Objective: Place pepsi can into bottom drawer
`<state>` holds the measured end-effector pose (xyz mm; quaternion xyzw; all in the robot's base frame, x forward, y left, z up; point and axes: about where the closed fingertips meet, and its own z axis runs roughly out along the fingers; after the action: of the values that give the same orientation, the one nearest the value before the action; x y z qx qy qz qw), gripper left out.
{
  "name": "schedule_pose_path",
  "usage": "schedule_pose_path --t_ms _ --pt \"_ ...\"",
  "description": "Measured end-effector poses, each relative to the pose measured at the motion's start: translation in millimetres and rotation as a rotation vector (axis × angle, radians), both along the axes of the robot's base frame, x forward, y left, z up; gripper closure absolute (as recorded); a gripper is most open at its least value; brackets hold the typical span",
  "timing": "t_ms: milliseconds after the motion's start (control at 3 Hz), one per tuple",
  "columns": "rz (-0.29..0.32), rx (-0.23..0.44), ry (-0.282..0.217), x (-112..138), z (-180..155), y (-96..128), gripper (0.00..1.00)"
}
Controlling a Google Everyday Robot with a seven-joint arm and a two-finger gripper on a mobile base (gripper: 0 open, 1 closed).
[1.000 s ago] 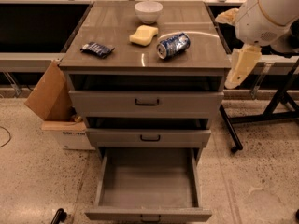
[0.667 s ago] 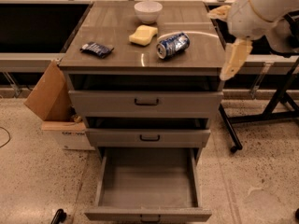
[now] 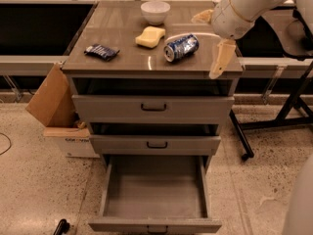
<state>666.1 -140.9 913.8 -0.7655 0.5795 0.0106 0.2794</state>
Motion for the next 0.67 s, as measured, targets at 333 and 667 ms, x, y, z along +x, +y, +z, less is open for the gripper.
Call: schedule_pose_path --t_ms 333,667 --pt "0.0 0.0 0.0 0 0 0 0.0" --pt "0.008 0.046 0.001 13 -5 -2 0.0"
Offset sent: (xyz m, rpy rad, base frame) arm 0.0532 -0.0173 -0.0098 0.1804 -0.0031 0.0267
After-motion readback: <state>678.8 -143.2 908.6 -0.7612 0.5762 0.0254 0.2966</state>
